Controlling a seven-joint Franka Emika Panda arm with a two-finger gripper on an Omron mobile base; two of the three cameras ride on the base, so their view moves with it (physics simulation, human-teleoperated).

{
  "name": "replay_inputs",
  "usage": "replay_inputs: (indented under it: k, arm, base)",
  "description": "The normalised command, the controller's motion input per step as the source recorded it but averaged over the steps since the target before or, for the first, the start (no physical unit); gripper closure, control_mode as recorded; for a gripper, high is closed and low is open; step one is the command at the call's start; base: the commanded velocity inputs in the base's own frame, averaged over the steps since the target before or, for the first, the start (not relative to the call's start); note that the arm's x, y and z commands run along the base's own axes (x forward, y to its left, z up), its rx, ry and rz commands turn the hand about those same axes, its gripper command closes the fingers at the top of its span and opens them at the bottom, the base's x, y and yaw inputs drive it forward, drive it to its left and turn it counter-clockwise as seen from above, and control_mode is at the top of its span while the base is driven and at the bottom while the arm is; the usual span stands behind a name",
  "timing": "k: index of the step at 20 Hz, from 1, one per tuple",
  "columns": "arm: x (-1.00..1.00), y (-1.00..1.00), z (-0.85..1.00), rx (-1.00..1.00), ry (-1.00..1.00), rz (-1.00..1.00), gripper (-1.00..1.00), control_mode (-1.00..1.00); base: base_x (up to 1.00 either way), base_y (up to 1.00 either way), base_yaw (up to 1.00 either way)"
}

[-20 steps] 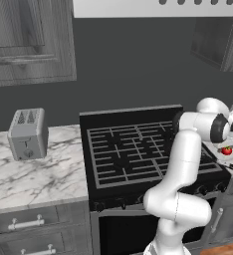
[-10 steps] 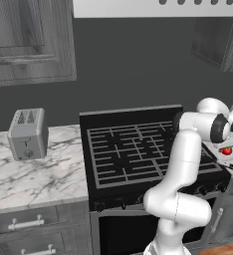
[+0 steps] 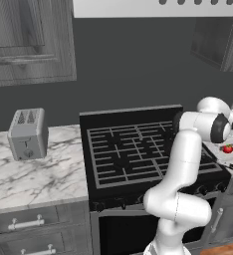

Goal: Place the pan on the front right burner on the stove. Then place the tomato and the onion in the pan and turn on the front right burner.

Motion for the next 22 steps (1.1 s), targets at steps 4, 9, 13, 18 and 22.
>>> replay_inputs:
  k: [4,9,13,18,22]
  arm:
    - [-0.01,0.00,0.69,0.00,-0.01,0.00,1.00,-1.00]
    - [-0.10,0.06,0.53,0.00,0.00,0.00,1.00,-1.00]
    - [-0.18,0.26,0.16,0.00,0.00,0.00,1.00,-1.00]
    - [-0.25,0.40,0.09,0.00,-0.04,0.00,1.00,-1.00]
    - [-0.29,0.46,0.19,0.00,-0.04,0.00,1.00,-1.00]
  base:
    - [0.00,0.00,0.00]
    - [0.00,0.00,0.00]
    - [0.00,0.00,0.00]
    - [0.00,0.00,0.00]
    - [0.00,0.00,0.00]
